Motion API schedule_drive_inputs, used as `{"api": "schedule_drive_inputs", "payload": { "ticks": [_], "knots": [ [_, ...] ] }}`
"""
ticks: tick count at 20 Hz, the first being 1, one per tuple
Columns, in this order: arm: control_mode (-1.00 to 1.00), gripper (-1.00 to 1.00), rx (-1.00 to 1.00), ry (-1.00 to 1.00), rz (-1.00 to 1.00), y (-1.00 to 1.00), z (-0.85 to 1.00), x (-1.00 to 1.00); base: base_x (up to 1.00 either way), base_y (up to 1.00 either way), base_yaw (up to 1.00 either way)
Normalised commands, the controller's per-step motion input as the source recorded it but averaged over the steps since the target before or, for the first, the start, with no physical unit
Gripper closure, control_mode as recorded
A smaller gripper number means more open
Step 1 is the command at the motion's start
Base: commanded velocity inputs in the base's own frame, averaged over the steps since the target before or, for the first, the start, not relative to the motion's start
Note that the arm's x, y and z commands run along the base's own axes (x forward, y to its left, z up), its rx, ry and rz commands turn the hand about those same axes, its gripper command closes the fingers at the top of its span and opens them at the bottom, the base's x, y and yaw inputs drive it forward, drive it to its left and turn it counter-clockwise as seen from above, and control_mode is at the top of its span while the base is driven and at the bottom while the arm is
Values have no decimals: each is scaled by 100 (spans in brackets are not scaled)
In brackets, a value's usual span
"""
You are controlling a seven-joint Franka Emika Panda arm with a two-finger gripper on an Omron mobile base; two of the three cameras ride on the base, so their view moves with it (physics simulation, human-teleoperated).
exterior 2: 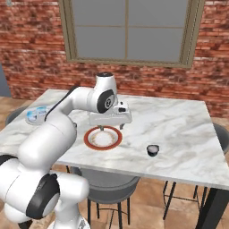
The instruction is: Place two yogurt containers on each plate.
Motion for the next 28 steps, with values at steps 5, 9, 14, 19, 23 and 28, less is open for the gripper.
{"api": "schedule_drive_inputs", "payload": {
  "ticks": [5,9,14,19,23,28],
  "knots": [
    [-100,-100,5,0,0,2,0,38,28,0,0],
    [-100,-100,6,0,0,46,0,37,0,0,0],
    [-100,-100,1,0,0,85,0,24,0,0,0],
    [-100,-100,-3,0,5,100,0,1,0,0,0],
    [-100,-100,-2,0,4,89,0,0,0,0,0],
    [-100,-100,0,0,2,73,-10,0,0,0,0]
  ]
}}
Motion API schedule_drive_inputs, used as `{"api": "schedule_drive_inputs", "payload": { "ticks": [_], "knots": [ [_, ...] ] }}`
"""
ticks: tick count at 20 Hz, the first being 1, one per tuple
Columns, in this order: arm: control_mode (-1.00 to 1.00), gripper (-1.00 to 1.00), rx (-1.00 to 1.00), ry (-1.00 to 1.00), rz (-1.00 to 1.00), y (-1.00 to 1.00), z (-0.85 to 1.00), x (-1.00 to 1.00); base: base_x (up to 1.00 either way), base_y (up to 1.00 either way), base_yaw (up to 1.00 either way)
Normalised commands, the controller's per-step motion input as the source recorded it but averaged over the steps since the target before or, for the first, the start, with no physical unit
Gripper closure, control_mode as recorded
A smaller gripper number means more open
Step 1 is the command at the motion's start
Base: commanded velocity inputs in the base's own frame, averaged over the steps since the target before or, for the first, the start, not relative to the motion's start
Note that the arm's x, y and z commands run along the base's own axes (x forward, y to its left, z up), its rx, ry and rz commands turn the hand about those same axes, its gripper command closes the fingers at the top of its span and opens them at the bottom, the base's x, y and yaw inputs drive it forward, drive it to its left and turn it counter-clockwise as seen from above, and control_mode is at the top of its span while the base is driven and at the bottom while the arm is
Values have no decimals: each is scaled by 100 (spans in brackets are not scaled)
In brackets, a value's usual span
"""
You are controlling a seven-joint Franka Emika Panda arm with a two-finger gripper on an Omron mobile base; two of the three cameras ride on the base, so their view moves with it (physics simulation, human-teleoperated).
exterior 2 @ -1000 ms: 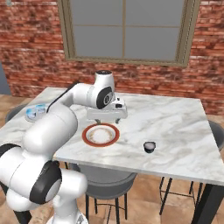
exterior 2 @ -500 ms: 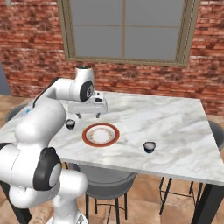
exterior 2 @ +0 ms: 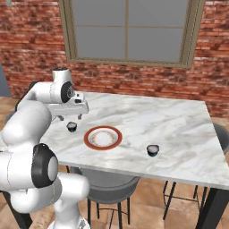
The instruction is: Place two yogurt containers on each plate.
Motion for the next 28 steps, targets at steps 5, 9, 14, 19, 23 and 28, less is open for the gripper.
{"api": "schedule_drive_inputs", "payload": {
  "ticks": [5,9,14,19,23,28],
  "knots": [
    [-100,-100,0,0,0,43,-13,5,0,0,0],
    [-100,-100,0,0,0,33,-17,15,0,0,0],
    [-100,-100,-1,0,0,31,-18,14,0,0,0],
    [-100,-100,-2,0,0,26,-18,20,0,0,0],
    [-100,-100,-2,0,0,11,-19,26,0,0,0],
    [-100,-100,-1,0,0,1,-17,34,0,0,0]
  ]
}}
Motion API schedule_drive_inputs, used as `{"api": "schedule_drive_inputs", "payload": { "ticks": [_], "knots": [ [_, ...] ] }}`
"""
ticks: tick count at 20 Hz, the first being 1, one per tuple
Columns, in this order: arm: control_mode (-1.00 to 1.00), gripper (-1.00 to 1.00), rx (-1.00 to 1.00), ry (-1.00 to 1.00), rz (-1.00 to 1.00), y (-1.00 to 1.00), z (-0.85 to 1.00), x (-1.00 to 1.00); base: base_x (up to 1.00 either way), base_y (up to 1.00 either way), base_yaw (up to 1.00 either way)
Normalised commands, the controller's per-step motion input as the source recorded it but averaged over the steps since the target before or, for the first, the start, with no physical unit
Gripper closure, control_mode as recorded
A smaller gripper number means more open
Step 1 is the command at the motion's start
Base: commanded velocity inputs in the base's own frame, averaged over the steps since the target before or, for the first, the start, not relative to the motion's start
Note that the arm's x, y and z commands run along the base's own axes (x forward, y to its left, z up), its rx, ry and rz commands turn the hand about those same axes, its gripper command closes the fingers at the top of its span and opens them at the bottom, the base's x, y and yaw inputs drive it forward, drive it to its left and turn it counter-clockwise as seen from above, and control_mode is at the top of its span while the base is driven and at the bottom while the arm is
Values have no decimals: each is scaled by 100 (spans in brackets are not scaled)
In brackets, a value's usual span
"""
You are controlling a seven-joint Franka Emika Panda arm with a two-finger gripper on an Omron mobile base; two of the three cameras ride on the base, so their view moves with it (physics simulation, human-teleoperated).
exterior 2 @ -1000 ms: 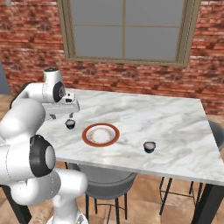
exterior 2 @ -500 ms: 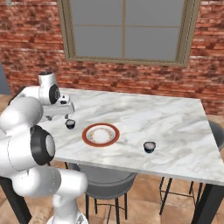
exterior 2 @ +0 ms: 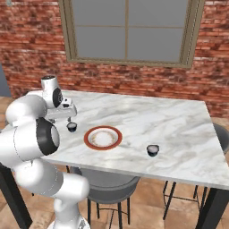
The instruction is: Place two yogurt containers on each plate.
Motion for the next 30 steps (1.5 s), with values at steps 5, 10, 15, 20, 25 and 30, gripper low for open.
{"api": "schedule_drive_inputs", "payload": {
  "ticks": [5,10,15,20,25,30],
  "knots": [
    [-100,-100,0,0,0,0,-22,34,0,0,0],
    [-100,-100,-4,0,0,0,-25,31,0,0,0],
    [-100,-100,-6,0,0,1,-24,27,0,0,0],
    [-100,-100,-3,0,0,2,-18,24,0,0,0],
    [-100,-100,0,0,0,5,-14,21,0,0,0],
    [-100,-100,-1,0,0,8,-15,17,0,0,0]
  ]
}}
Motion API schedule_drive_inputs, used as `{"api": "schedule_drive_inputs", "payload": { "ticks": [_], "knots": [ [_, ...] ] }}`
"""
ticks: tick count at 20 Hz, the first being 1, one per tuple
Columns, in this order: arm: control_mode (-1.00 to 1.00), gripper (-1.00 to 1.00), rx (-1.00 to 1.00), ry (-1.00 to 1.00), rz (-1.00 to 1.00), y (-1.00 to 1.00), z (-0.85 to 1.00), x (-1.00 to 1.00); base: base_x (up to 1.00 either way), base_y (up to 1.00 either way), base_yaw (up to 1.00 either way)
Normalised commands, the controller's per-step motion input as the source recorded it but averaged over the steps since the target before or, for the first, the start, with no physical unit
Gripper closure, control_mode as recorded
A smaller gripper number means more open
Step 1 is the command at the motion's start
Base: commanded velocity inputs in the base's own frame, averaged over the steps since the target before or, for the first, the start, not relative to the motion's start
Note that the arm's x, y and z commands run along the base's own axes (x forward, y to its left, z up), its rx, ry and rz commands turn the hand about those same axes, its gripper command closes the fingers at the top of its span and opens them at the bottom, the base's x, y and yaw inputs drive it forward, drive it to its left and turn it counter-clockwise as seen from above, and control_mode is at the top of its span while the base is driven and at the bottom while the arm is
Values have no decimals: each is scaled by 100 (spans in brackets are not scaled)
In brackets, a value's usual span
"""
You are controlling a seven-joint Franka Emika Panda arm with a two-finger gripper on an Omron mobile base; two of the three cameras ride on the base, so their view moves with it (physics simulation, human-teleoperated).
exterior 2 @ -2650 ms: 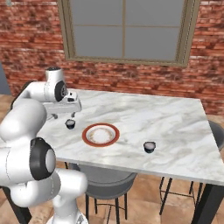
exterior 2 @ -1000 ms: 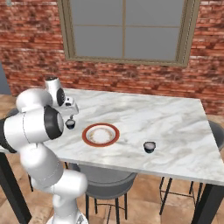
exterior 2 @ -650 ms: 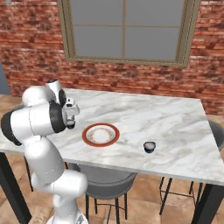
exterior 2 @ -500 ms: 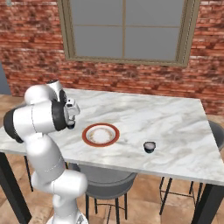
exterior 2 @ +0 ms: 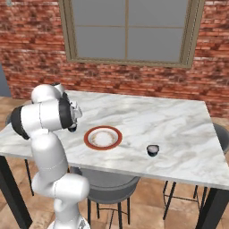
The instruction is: Place two yogurt containers on each plate.
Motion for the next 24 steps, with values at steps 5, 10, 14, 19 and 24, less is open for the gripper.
{"api": "schedule_drive_inputs", "payload": {
  "ticks": [5,10,14,19,24],
  "knots": [
    [-100,-100,-1,0,0,3,-16,16,0,0,0],
    [-100,-100,0,0,0,0,-12,18,0,0,0],
    [-100,-100,0,1,0,0,-12,18,0,0,0],
    [-100,-100,0,1,0,0,-14,12,0,0,0],
    [-100,-100,0,0,0,0,-16,1,0,0,0]
  ]
}}
